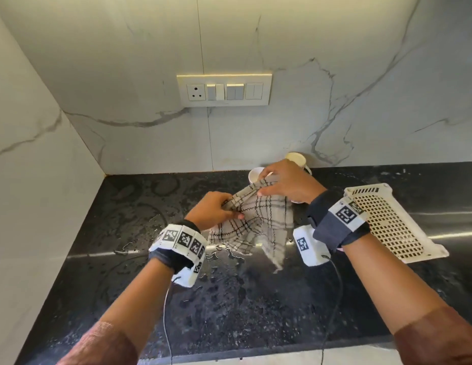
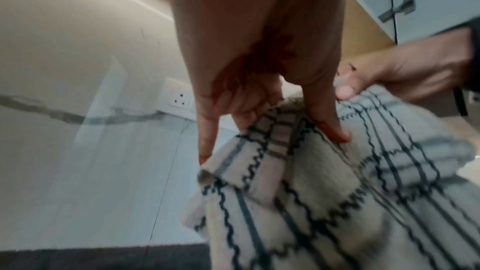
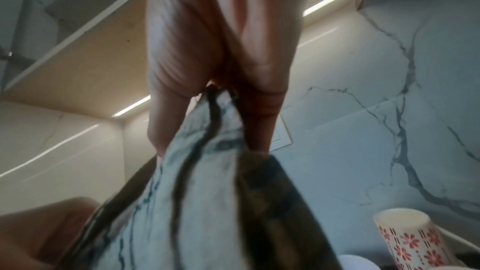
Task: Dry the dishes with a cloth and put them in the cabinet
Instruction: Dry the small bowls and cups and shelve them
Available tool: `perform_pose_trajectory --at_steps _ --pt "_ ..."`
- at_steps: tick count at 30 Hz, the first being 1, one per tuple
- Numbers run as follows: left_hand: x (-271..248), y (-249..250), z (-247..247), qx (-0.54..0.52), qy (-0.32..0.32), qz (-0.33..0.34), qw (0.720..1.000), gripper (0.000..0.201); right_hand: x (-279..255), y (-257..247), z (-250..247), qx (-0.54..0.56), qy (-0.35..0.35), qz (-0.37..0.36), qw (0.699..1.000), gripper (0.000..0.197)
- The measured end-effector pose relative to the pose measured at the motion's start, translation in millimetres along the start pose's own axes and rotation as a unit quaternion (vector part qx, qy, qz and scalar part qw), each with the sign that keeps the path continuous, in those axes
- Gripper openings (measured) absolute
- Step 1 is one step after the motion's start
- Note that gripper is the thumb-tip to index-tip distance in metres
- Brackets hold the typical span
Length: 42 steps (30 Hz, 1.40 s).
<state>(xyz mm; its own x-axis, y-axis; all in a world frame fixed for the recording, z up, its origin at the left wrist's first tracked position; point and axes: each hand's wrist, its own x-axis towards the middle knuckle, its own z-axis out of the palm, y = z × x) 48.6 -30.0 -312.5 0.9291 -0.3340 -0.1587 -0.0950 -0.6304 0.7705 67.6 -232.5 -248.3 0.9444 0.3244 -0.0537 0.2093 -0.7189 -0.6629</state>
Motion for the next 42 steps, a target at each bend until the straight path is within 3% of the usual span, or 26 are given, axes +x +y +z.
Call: perform_pose_trajectory --at_steps 5,8,11,14,17,20,26,31,35,39,42 --pt "-18 19 -35 0.045 -0.117 0.019 0.992 0.018 -5 -5 -11 0.073 -0.004 -0.022 0.997 0.025" --pt "-29 22 -45 0.021 -0.114 0.023 0.993 0.019 -7 -11 -20 0.09 -0.011 -0.04 0.995 0.018" --pt "-39 27 -51 -0.033 -0.098 0.037 0.994 0.036 -8 -18 -25 0.089 -0.013 -0.069 0.994 0.022" --pt "-47 28 -56 -0.105 -0.058 0.009 0.993 0.058 -10 -22 -27 0.118 -0.003 -0.084 0.989 0.021" --pt "-52 24 -59 -0.158 -0.022 0.016 0.987 0.027 -11 -21 -26 0.155 -0.017 -0.077 0.985 0.01" --pt "-58 20 -65 -0.084 0.044 0.04 0.995 0.011 -13 -19 -22 0.159 -0.012 -0.072 0.985 0.01" --pt "-69 19 -69 0.04 0.193 0.085 0.977 0.018 -20 -20 -17 0.194 0.032 -0.079 0.977 0.014" --pt "-78 14 -72 0.051 0.208 0.076 0.974 0.015 -24 -30 -12 0.21 0.065 -0.124 0.968 0.015" --pt "-84 4 -81 -0.101 0.187 0.038 0.977 0.037 -26 -39 -12 0.252 0.097 -0.14 0.953 0.012" --pt "-88 6 -82 -0.329 0.149 0.008 0.933 0.029 -25 -50 -12 0.267 0.131 -0.153 0.942 0.013" --pt "-90 -8 -86 -0.374 0.069 0.001 0.925 0.045 -21 -53 -12 0.283 0.151 -0.14 0.937 0.012"
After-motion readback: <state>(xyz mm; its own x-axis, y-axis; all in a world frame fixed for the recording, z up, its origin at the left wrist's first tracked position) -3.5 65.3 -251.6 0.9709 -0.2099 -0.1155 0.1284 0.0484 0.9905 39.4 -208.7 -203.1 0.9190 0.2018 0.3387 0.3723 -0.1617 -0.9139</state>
